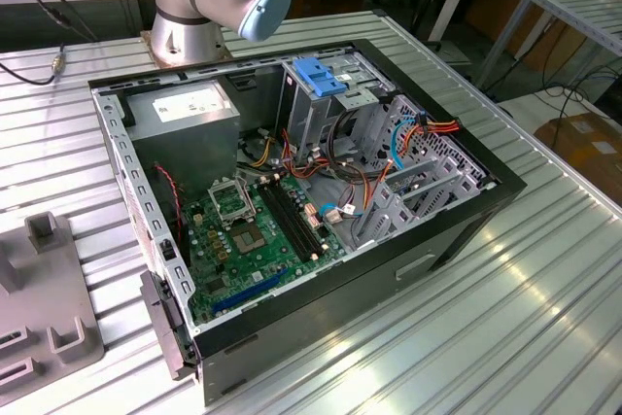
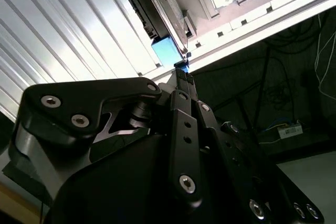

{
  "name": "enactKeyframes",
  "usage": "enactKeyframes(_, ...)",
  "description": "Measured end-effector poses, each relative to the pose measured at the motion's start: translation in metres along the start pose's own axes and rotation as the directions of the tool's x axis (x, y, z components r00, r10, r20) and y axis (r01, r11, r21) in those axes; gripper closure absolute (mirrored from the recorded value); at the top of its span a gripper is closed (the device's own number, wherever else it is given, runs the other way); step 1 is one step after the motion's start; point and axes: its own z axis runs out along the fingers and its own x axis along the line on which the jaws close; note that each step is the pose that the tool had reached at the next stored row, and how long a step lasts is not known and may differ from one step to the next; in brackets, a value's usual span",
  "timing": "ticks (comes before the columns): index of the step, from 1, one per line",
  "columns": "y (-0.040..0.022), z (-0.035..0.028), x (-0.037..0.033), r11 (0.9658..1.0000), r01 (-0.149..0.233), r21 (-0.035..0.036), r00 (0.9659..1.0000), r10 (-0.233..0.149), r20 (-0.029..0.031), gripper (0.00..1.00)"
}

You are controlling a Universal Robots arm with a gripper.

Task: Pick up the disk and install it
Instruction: 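Pick up the disk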

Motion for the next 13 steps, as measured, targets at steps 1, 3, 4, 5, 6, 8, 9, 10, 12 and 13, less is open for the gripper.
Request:
enactKeyframes(1, 0.0, 0.0, 0.0, 1.0, 0.01, -0.0003, 1.0, -0.01, -0.0004, 0.9)
enactKeyframes(3, 0.0, 0.0, 0.0, 0.9997, 0.025, -0.0007, 0.9997, -0.025, -0.0011, 0.9)
enactKeyframes(4, 0.0, 0.0, 0.0, 0.9996, 0.029, -0.0008, 0.9996, -0.029, -0.0013, 0.9)
enactKeyframes(5, 0.0, 0.0, 0.0, 0.9993, 0.037, -0.0009, 0.9993, -0.037, -0.0016, 0.9)
enactKeyframes(6, 0.0, 0.0, 0.0, 0.999, 0.044, -0.0011, 0.999, -0.044, -0.002, 0.9)
enactKeyframes(8, 0.0, 0.0, 0.0, 0.998, 0.064, -0.0016, 0.998, -0.064, -0.0028, 0.9)
enactKeyframes(9, 0.0, 0.0, 0.0, 0.9975, 0.071, -0.0018, 0.9975, -0.071, -0.0031, 0.9)
enactKeyframes(10, 0.0, 0.0, 0.0, 0.9969, 0.079, -0.002, 0.9969, -0.079, -0.0035, 0.9)
enactKeyframes(12, 0.0, 0.0, 0.0, 0.9967, 0.081, -0.0022, 0.9967, -0.081, -0.0036, 0.9)
enactKeyframes(13, 0.0, 0.0, 0.0, 0.9967, 0.082, -0.0021, 0.9967, -0.082, -0.0036, 0.9)
